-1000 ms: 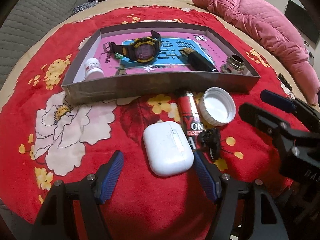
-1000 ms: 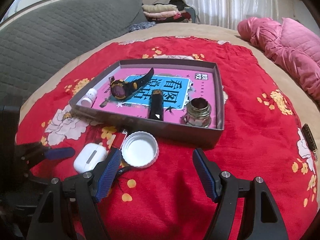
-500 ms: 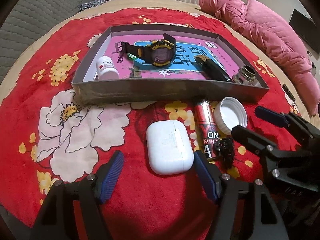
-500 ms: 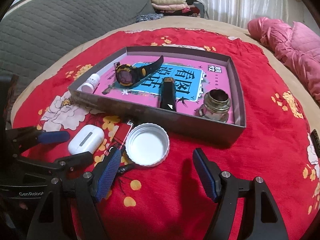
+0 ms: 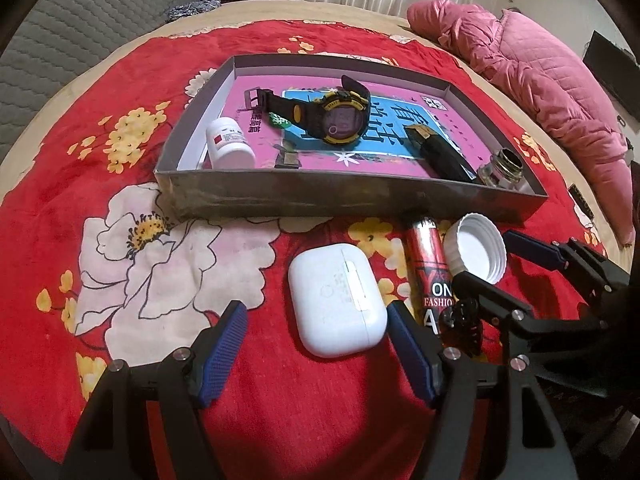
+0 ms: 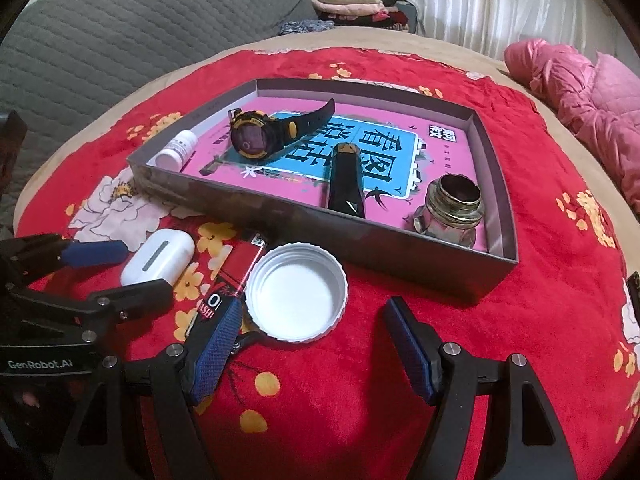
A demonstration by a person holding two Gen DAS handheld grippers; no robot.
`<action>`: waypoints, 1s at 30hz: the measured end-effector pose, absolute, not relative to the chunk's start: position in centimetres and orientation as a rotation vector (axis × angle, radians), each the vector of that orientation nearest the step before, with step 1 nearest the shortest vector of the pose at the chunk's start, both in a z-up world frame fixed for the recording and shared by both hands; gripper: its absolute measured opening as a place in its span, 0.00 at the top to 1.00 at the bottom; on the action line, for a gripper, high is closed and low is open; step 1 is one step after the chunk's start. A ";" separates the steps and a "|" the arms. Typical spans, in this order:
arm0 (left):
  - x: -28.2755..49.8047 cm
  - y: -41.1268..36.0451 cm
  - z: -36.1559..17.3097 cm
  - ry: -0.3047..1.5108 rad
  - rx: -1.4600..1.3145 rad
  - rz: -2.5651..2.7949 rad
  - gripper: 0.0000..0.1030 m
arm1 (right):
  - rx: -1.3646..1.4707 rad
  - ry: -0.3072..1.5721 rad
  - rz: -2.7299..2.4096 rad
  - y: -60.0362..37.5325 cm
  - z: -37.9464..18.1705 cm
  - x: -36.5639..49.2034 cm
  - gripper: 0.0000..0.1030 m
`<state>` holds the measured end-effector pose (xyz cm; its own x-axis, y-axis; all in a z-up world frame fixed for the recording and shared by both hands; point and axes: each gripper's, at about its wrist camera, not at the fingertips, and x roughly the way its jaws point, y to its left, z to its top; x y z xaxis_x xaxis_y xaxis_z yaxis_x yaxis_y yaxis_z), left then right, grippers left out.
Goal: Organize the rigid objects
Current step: 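Withdraw both open tools from the box toward the earbuds case and spray can, then close the left tool on the white earbuds case while the right tool closes on the white cap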
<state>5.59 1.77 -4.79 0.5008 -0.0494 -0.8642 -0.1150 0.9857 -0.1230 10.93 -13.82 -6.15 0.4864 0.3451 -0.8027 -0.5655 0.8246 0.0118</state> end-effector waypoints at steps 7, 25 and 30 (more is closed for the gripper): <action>6.1 2.0 -5.1 1.044 -0.184 0.047 0.30 | -0.286 0.891 0.543 -13.5 -6.6 11.3 0.27; 7.7 1.9 -5.8 1.064 -0.210 0.131 0.30 | -0.256 0.886 0.510 -13.8 -7.0 12.3 0.27; 7.8 1.9 -6.0 1.066 -0.210 0.137 0.30 | -0.264 0.881 0.510 -13.7 -7.0 12.2 0.28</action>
<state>7.84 1.92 -6.03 0.4776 0.0097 -0.8785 -0.2121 0.9716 -0.1047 12.24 -13.72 -7.01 0.5275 0.3154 -0.7888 -0.5271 0.8497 -0.0128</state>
